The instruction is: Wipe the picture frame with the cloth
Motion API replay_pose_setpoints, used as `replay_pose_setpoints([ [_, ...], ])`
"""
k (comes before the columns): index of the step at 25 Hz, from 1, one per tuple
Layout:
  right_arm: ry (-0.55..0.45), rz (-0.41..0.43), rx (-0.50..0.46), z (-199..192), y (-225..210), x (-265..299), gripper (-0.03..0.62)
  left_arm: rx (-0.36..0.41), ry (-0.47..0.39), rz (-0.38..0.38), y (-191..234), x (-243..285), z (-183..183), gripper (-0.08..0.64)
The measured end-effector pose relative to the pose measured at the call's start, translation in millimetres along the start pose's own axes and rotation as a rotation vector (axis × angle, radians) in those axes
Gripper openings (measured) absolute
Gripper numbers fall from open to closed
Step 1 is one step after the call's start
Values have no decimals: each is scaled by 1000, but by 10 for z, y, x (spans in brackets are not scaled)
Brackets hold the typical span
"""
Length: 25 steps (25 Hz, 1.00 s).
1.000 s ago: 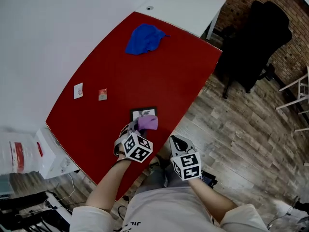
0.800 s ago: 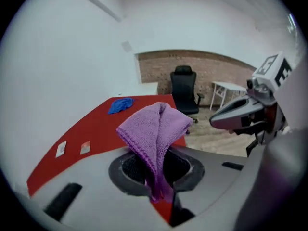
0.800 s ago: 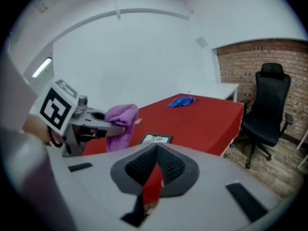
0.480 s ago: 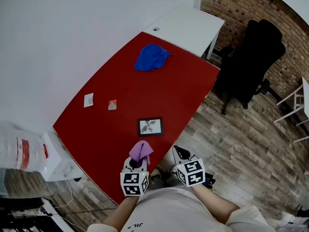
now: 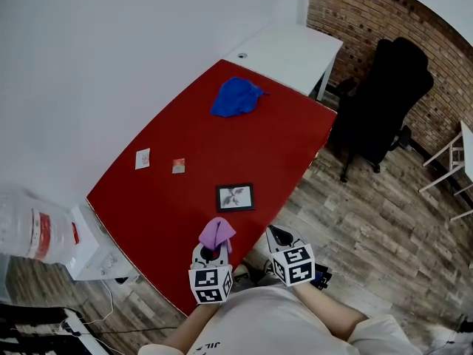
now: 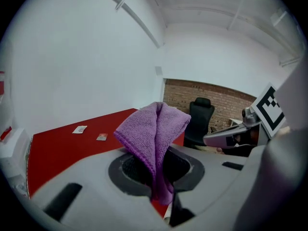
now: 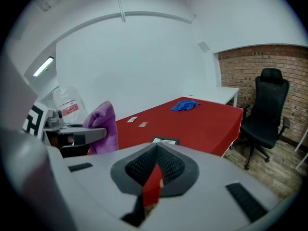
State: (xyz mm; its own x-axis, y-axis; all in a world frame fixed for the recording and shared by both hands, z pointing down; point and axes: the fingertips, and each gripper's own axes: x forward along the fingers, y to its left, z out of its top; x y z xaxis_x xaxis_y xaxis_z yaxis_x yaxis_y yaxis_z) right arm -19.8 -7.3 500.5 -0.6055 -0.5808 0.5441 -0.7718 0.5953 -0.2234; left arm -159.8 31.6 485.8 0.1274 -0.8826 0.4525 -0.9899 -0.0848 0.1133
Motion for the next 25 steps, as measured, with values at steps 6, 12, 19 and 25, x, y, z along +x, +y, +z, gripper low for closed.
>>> replay_pose_setpoints([
  [6, -11, -11, 4, 4, 20, -48, 3, 4, -5, -29, -104, -36, -5, 63],
  [12, -7, -11, -20, -26, 79, -98, 3, -10, -6, -29, -111, -90, -24, 63],
  [19, -5, -6, -31, -52, 124, -130, 3, -2, -9, -15, -103, -170, -36, 63],
  [25, -3, -2, -32, -75, 153, -124, 3, -8, -10, -6, -57, -206, -59, 63],
])
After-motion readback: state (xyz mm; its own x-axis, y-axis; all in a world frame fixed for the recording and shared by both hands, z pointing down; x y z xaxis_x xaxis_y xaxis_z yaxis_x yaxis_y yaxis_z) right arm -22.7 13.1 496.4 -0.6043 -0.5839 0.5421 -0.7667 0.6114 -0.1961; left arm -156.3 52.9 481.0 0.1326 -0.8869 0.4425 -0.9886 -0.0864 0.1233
